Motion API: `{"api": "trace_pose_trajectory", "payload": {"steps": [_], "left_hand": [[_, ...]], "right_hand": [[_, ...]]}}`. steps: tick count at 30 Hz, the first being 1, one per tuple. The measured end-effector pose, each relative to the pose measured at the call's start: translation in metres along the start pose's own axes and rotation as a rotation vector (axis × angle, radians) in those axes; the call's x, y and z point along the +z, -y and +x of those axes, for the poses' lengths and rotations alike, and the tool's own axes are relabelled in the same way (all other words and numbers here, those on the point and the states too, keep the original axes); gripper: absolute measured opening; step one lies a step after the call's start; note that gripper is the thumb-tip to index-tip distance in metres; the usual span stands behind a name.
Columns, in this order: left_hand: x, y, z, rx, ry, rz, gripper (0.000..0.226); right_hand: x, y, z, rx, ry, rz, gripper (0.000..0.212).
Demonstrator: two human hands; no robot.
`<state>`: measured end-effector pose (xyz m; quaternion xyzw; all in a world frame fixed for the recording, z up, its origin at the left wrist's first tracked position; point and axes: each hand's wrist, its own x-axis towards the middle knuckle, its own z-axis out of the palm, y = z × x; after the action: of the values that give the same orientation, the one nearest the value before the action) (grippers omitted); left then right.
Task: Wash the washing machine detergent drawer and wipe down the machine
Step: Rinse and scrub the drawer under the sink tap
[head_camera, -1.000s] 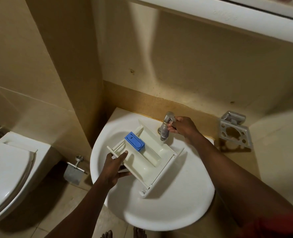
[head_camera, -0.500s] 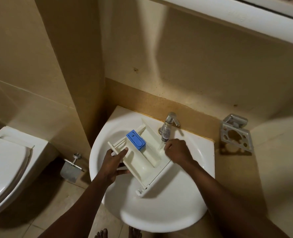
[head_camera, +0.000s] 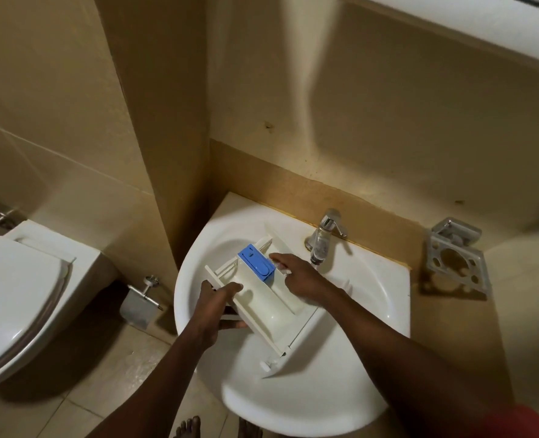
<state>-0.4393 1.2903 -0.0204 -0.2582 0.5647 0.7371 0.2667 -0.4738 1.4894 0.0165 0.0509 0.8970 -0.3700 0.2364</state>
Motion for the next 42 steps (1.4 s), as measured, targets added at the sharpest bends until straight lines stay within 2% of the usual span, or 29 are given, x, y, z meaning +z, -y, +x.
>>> {"api": "trace_pose_trajectory", "payload": {"steps": [2, 4, 8, 9, 10, 11, 13, 14, 16, 17, 19, 22, 24, 25, 27, 29, 31, 34, 37, 39, 40, 42], "left_hand": [[-0.002, -0.001, 0.000, 0.011, -0.014, 0.012, 0.052], [-0.002, -0.002, -0.001, 0.025, -0.019, 0.029, 0.051], [0.004, 0.000, -0.004, 0.011, 0.036, 0.068, 0.052], [0.005, 0.001, -0.005, 0.005, 0.048, 0.069, 0.052], [0.006, 0.001, -0.004, -0.002, 0.057, 0.066, 0.053], [0.006, 0.002, -0.004, -0.008, 0.064, 0.062, 0.054], [0.004, 0.001, -0.003, -0.014, 0.076, 0.054, 0.055], [0.003, 0.001, -0.002, -0.013, 0.079, 0.054, 0.054], [0.001, 0.000, 0.000, -0.008, 0.084, 0.058, 0.054], [0.001, 0.000, 0.001, -0.003, 0.086, 0.063, 0.055], [0.001, -0.001, 0.002, 0.007, 0.092, 0.076, 0.055], [0.005, -0.002, 0.002, 0.006, 0.089, 0.095, 0.051], [0.008, -0.002, 0.003, 0.005, 0.082, 0.105, 0.049], [0.009, -0.003, 0.003, 0.004, 0.081, 0.107, 0.049], [0.010, -0.003, 0.003, -0.005, 0.088, 0.113, 0.049], [0.008, -0.003, 0.003, -0.017, 0.098, 0.116, 0.052], [0.006, -0.004, 0.004, -0.020, 0.101, 0.118, 0.054], [0.004, -0.006, 0.006, 0.002, 0.087, 0.141, 0.051], [0.008, -0.008, 0.006, 0.015, 0.087, 0.165, 0.048], [0.012, -0.009, 0.005, 0.008, 0.094, 0.172, 0.047], [0.012, -0.008, 0.005, 0.003, 0.097, 0.170, 0.047], [0.013, -0.006, 0.005, -0.009, 0.111, 0.159, 0.050]], "right_hand": [[0.000, -0.001, 0.000, 0.033, -0.027, 0.073, 0.048], [-0.003, -0.006, -0.003, 0.135, -0.014, 0.038, 0.037], [-0.014, -0.012, -0.002, 0.241, 0.061, -0.256, 0.026], [-0.013, -0.011, -0.001, 0.242, 0.045, -0.260, 0.027], [-0.011, -0.010, 0.000, 0.220, 0.004, -0.175, 0.030], [-0.008, -0.009, 0.001, 0.191, -0.034, 0.008, 0.033], [-0.001, -0.007, 0.003, 0.117, -0.023, 0.427, 0.044], [0.002, -0.007, 0.005, 0.080, -0.002, 0.548, 0.050], [0.004, -0.005, 0.005, 0.073, 0.017, 0.606, 0.052], [0.002, -0.005, 0.003, 0.105, 0.021, 0.617, 0.046], [-0.005, -0.004, -0.004, 0.241, 0.052, 0.595, 0.031], [-0.006, -0.016, -0.005, 0.366, 0.003, 0.350, 0.029], [0.000, -0.022, -0.003, 0.319, -0.111, 0.286, 0.026], [0.002, -0.024, -0.001, 0.282, -0.143, 0.356, 0.027], [0.007, -0.021, 0.002, 0.202, -0.110, 0.581, 0.038], [0.008, -0.012, 0.003, 0.117, -0.066, 0.633, 0.050], [0.008, -0.006, 0.004, 0.079, -0.059, 0.579, 0.051], [0.002, -0.012, 0.003, 0.164, 0.015, 0.516, 0.033], [-0.010, -0.021, -0.003, 0.238, 0.032, 0.104, 0.016], [-0.011, -0.022, -0.007, 0.197, -0.032, -0.069, 0.018], [-0.009, -0.020, -0.007, 0.191, -0.059, -0.057, 0.022], [-0.007, -0.018, -0.005, 0.189, -0.102, 0.129, 0.035]]}}
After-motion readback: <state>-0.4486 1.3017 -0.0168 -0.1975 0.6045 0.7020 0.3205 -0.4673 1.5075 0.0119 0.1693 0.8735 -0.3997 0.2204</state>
